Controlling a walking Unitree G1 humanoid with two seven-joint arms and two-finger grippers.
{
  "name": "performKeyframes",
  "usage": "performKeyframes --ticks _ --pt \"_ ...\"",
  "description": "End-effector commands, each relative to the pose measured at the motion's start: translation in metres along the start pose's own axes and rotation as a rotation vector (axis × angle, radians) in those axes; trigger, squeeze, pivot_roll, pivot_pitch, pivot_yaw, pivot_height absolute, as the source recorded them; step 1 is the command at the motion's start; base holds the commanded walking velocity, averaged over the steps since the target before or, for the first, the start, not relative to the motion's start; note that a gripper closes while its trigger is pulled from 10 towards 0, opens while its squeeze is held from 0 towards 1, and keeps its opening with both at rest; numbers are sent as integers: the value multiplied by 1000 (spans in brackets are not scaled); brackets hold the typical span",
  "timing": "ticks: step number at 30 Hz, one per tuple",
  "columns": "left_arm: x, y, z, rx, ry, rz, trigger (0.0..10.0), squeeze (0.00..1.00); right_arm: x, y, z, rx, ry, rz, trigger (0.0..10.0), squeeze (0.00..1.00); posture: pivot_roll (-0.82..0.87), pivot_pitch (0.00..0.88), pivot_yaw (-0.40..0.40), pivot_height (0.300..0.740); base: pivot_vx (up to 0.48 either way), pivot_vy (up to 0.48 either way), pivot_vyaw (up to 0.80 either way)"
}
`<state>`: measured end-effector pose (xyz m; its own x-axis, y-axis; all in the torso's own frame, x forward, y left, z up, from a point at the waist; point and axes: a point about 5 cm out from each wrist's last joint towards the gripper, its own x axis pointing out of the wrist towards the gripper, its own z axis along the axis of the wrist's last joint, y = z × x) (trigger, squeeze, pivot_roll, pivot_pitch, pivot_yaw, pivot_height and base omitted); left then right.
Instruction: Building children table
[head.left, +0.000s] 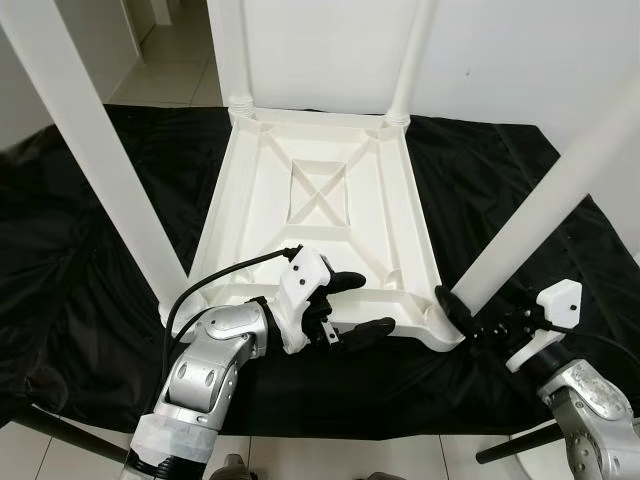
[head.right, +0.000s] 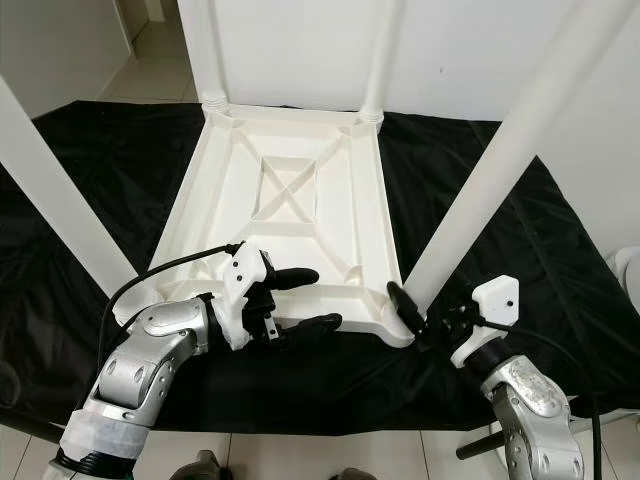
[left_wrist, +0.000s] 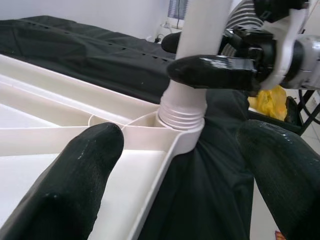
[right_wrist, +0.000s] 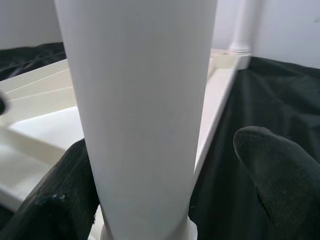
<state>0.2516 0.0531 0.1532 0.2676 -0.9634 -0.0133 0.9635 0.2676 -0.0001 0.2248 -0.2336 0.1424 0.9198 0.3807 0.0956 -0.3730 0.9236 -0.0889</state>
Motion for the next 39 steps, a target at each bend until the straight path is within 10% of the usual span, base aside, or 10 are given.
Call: performKeyframes --ticks 1,27,28,29,39 --pt "2 -1 2 5 2 6 10000 0 0 -7 2 4 -17 -37 10000 0 -29 0 -13 740 0 0 0" --pt "7 -1 0 90 25 9 10000 0 22 1 -3 -86 106 240 9608 0 -20 0 -25 740 0 0 0" --pt "8 -3 1 87 21 8 10000 0 23 -3 -4 -95 121 252 1098 0 -14 0 -28 740 0 0 0" --pt "8 -4 1 85 18 7 10000 0 24 -5 -6 -93 134 259 0 0 -14 0 -28 740 0 0 0" --pt "9 -3 3 87 8 23 10000 0 20 -1 -12 -55 156 262 0 0 -16 0 -29 740 0 0 0"
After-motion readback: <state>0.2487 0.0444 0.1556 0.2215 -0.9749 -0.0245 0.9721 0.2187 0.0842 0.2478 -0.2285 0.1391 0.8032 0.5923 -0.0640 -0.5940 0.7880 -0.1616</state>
